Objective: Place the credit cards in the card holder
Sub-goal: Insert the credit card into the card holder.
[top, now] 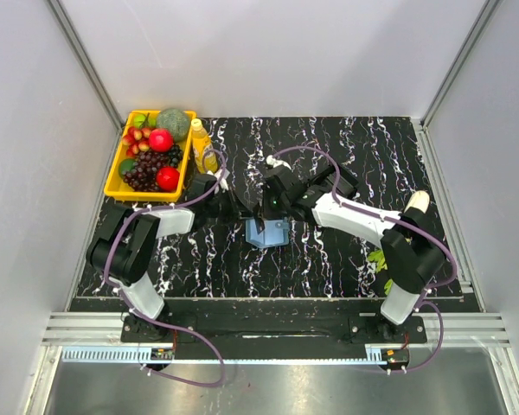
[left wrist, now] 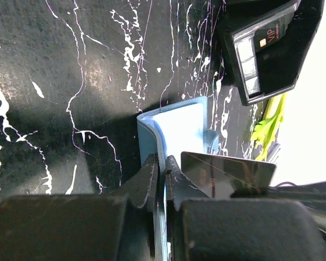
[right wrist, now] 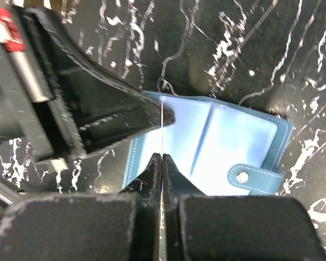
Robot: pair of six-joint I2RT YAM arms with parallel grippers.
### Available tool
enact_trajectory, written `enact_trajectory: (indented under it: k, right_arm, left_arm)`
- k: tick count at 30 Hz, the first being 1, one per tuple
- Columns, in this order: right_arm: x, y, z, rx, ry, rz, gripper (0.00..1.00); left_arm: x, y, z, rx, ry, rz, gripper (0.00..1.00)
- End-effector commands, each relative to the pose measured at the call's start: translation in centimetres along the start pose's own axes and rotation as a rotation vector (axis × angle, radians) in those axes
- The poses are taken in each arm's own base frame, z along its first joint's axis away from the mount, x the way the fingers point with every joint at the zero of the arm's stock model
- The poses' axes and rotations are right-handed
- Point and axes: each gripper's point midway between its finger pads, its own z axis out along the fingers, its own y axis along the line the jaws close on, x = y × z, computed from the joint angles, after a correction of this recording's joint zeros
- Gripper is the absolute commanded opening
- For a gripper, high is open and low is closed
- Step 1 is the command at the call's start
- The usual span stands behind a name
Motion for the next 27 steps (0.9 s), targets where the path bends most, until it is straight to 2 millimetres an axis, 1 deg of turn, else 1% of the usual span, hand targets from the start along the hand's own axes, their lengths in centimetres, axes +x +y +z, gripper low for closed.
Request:
enact_trajectory:
  k: [1,3,4,7,8,9,10,12,14,15,16,18,20,23,25,26,27]
  right_arm:
    - [0.4,0.0,0.2,-0.063,-0.006,0.094,0.00]
    - [0.8,-0.2,0.6,-0.068,-0.005,0.114,0.00]
    - [1.0,-0.3,0.7,-0.071,-0.009,0.121,0.00]
    - [1.5,-0.4,1.0,-0.076,-0.006,0.129,0.00]
    - [1.5,-0.4,1.1,-0.079,-0.001,0.133,0.00]
    - [1.6,-0.4,1.2,-0.080,0.001,0.140,0.00]
    - [1.9,-0.3,1.3,-0.082,0.007,0.147,0.00]
    - [2.5,-0.9,2.1,-0.065,0.022,0.157,0.00]
    - [3.0,-1.3,2.6,-0.049,0.032,0.157,0.00]
    - [3.3,-1.8,2.8,-0.033,0.033,0.159,0.00]
    - [3.4,-2.1,3.0,-0.018,0.032,0.156,0.00]
    - [4.0,-2.7,3.4,0.006,0.050,0.147,0.00]
    - [4.5,-3.8,3.7,0.048,0.050,0.130,0.00]
    - [5.0,-4.7,3.7,0.077,0.050,0.112,0.00]
    - [5.3,-5.1,3.7,0.089,0.053,0.103,0.00]
    - [5.5,-5.3,3.8,0.093,0.059,0.101,0.00]
    - [5.7,-5.3,3.9,0.092,0.065,0.097,0.00]
  left_arm:
    - [-0.6,-1.1,0.5,0.085,-0.040,0.008,0.00]
    - [-0.2,-0.5,0.4,0.069,-0.036,0.017,0.00]
    - [0.0,0.3,0.3,0.028,-0.033,0.024,0.00]
    - [0.2,1.9,0.3,-0.039,-0.027,0.042,0.00]
    - [0.7,2.8,0.2,-0.080,-0.011,0.044,0.00]
    - [0.6,3.5,0.1,-0.119,-0.016,0.054,0.00]
    - [0.8,4.0,0.1,-0.141,-0.012,0.057,0.00]
    - [1.0,4.6,0.0,-0.163,-0.003,0.061,0.00]
    - [1.2,5.1,-0.1,-0.190,0.002,0.060,0.00]
    - [1.0,5.0,-0.3,-0.192,-0.004,0.066,0.04]
    - [0.9,4.8,-0.4,-0.189,-0.007,0.071,0.11]
    - [0.6,4.5,-0.4,-0.190,-0.006,0.079,0.10]
    - [0.1,4.3,-0.4,-0.196,-0.008,0.088,0.10]
    - [-0.2,4.7,-0.3,-0.230,0.003,0.098,0.09]
    - [-0.5,4.5,-0.5,-0.239,-0.004,0.108,0.22]
    - [-0.8,4.3,-0.6,-0.236,-0.014,0.117,0.26]
    - [-0.7,4.3,-0.9,-0.246,-0.009,0.114,0.34]
